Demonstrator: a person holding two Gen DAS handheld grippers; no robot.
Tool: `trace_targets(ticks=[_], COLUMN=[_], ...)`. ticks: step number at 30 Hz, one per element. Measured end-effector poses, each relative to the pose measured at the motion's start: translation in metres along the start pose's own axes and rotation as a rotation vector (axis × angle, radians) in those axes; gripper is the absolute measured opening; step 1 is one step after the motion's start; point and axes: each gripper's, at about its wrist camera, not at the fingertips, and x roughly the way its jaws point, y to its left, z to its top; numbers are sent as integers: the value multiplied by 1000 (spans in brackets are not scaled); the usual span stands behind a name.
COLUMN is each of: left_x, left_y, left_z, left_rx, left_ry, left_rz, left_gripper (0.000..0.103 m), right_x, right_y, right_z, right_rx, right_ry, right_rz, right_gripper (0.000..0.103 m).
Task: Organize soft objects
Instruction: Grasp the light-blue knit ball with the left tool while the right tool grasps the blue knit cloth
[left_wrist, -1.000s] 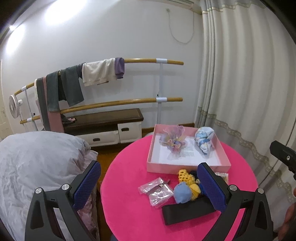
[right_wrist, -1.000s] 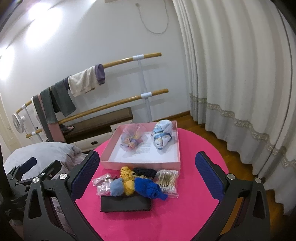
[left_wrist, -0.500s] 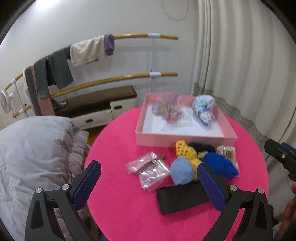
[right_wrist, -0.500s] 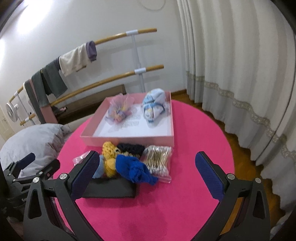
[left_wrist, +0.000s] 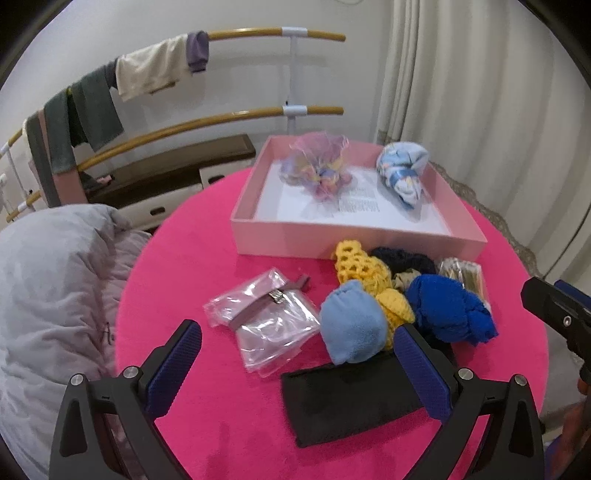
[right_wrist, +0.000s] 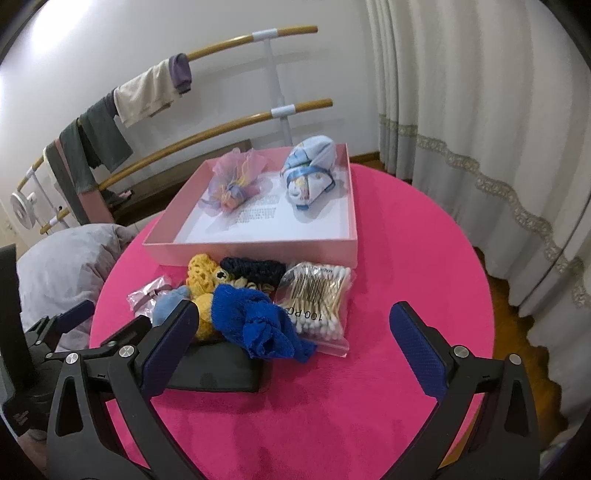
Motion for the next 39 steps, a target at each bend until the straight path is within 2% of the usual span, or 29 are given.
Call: trace_targets(ticks=[7, 9, 15, 17, 18, 23, 28, 31, 33, 34, 35, 36, 39], left_x=[76, 96, 119, 121, 121, 114, 104, 101, 103, 100, 97, 90, 86], left_y=[-12, -9, -4, -3, -2, 9, 10, 13, 12, 13, 14, 15, 15], left_z=[15, 17, 22, 24, 24, 25, 22, 22, 21, 21, 20, 20, 20], left_rx=[-5, -7, -24, -15, -11, -22, -12, -6, -6, -8, -8, -9, -11], left_ry=[35, 50, 73, 76, 77, 71, 45, 41, 41, 40, 39, 36, 29], left_rz=[-22, -30, -123, -162, -178, -187, -146, -129, -126, -126, -125, -125, -122], left_gripper=[103, 98, 71, 48, 43, 40, 40, 40, 40, 40, 40, 40, 40], right_x=[18, 23, 33, 37, 38, 48, 56, 66, 74, 77, 78, 77, 70], right_y=[-5, -5, -2, -1, 0, 6, 21, 33, 39, 41, 42, 43, 38], right_z=[-2, -2, -2, -2, -3, -6, -8, -10, -12, -14, -15, -15, -15], right_rx=[14, 15, 5, 1, -1, -22, -66, -106, -127, -137, -147, -148, -113], right_ry=[34, 43, 62, 69, 76, 101, 115, 138, 150, 153, 153, 151, 131], right_rz=[1, 2, 12, 12, 12, 20, 40, 44, 28, 18, 12, 21, 52], right_gripper=[103, 103, 103, 103, 103, 103, 101, 92, 70, 63, 50, 45, 41])
